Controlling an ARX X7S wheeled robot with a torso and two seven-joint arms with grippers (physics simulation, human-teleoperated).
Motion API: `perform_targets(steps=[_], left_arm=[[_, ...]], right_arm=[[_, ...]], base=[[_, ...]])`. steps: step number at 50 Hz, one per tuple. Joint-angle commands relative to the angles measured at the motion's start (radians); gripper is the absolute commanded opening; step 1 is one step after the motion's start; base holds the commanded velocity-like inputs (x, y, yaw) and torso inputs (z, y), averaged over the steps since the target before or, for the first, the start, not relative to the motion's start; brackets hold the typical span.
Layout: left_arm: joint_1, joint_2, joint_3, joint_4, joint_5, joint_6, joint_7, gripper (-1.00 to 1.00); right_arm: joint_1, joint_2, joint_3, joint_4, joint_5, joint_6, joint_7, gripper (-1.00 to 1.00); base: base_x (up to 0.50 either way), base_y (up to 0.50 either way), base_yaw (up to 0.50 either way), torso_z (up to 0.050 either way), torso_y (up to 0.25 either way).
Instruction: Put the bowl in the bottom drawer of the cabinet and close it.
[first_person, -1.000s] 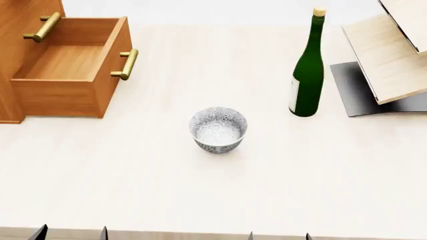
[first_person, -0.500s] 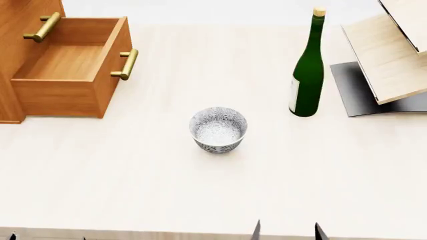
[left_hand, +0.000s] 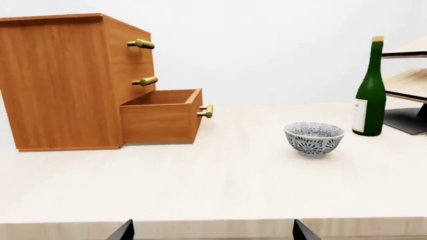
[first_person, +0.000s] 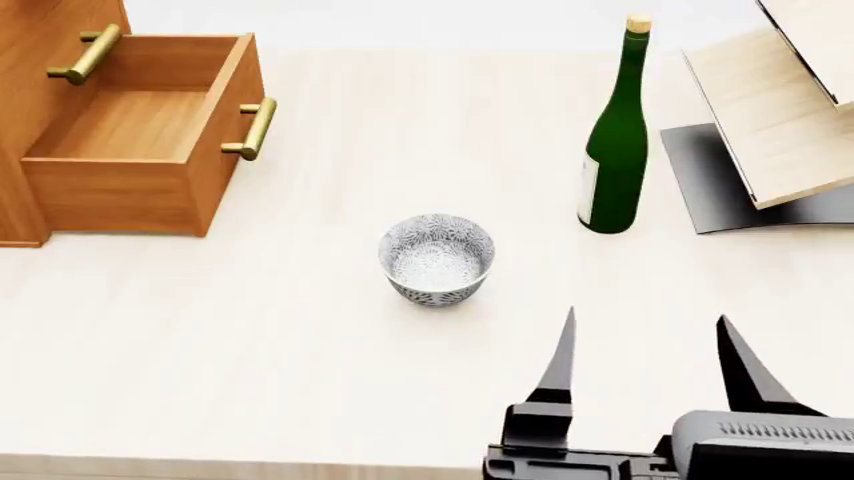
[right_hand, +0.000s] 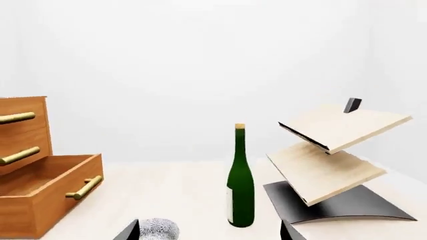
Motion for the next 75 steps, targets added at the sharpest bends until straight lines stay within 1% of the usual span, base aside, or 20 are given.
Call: perform_targets(steps=[1,5,9,12,18,24,40,69,73,75], left_arm=[[0.022,-0.014,0.017,-0.042,-0.001,0.055,-0.016,1.0],[0.024,-0.02,0.02,-0.034,-0.018,0.055,-0.015,1.0],[0.025,-0.024,0.024,-0.031,-0.021,0.055,-0.019,1.0],[0.018,-0.027,0.027,-0.044,-0.024,0.063,-0.019,1.0],[0.017,-0.032,0.031,-0.045,-0.024,0.067,-0.026,1.0],[0.012,-0.037,0.036,-0.056,-0.021,0.075,-0.033,1.0],[0.02,-0.048,0.047,-0.045,-0.018,0.084,-0.053,1.0],[0.015,-0.068,0.068,-0.05,-0.016,0.086,-0.078,1.0],[0.012,-0.07,0.07,-0.057,-0.017,0.09,-0.08,1.0],[0.012,-0.072,0.071,-0.055,-0.018,0.09,-0.082,1.0]], right_arm=[[0.078,0.023,0.052,-0.162,0.077,0.174,0.028,1.0],[0.126,0.017,0.088,-0.198,0.127,0.236,0.039,1.0],[0.144,0.02,0.087,-0.202,0.14,0.257,0.054,1.0],[0.146,0.035,0.061,-0.2,0.121,0.245,0.069,1.0],[0.147,0.04,0.058,-0.188,0.132,0.244,0.078,1.0],[0.126,0.049,0.043,-0.174,0.121,0.206,0.081,1.0],[0.107,0.044,0.062,-0.17,0.165,0.195,0.086,1.0],[0.086,0.069,0.023,-0.142,0.155,0.14,0.11,1.0],[0.088,0.052,0.057,-0.138,0.194,0.154,0.112,1.0],[0.085,0.061,0.042,-0.141,0.181,0.144,0.113,1.0]], base=[[0.0,0.0,0.0,0.0,0.0],[0.0,0.0,0.0,0.0,0.0],[0.0,0.0,0.0,0.0,0.0],[0.0,0.0,0.0,0.0,0.0],[0.0,0.07,0.0,0.0,0.0],[0.0,0.25,0.0,0.0,0.0],[0.0,0.25,0.0,0.0,0.0],[0.0,0.25,0.0,0.0,0.0],[0.0,0.5,0.0,0.0,0.0],[0.0,0.5,0.0,0.0,0.0]])
